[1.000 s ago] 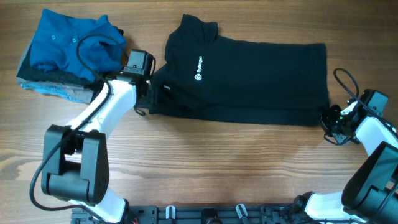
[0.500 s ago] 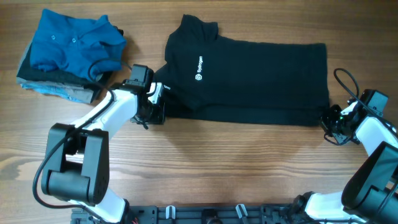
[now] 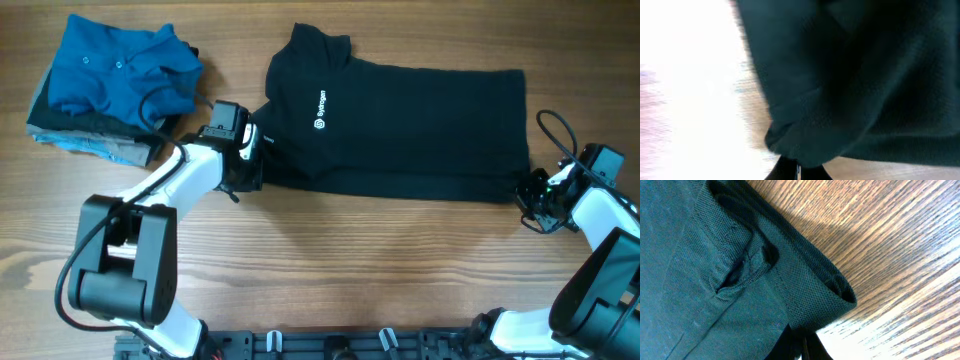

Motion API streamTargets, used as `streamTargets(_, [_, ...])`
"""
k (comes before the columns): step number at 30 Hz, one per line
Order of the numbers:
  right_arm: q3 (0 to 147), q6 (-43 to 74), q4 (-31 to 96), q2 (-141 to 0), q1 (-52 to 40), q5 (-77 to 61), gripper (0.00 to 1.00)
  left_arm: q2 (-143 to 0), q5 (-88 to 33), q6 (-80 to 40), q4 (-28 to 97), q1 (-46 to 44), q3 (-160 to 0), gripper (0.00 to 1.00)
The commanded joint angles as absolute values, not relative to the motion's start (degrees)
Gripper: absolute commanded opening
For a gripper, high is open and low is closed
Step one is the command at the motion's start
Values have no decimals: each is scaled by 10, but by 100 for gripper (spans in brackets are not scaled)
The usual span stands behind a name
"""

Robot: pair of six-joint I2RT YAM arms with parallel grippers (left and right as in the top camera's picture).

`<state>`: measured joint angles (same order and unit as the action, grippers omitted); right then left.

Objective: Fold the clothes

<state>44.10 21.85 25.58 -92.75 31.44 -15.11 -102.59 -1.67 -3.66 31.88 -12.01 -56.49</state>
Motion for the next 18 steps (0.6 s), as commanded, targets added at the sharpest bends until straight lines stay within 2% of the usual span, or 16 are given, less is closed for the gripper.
streamTargets(1, [455,225,256,-926,319,-135,4,-1057,117,-40,320,-116,-557,4])
streamTargets(4, [455,225,262,-926,319,-134,4,-1056,190,-69,354,-112,-582,4])
streamTargets(10, [455,227,275,-926,319,-116,4,-1047,189,-71,416,-90,-651,4])
streamTargets(12, [455,227,275,-926,319,-116,4,-1047,156,-70,439,-89,-670,4])
streamTargets(13, [455,227,275,-926,319,-116,4,-1046,101,-62,456,-90,-677,5])
streamTargets(15, [455,227,275,-926,319,-116,4,-1046,-24,-44,473,-90,-677,22])
streamTargets(17, [455,227,275,-926,319,-116,4,-1046,-102,-29,477,-90,-677,54])
streamTargets(18, [455,227,275,-926,319,-116,4,-1046,-122,-30,479,-90,-677,66])
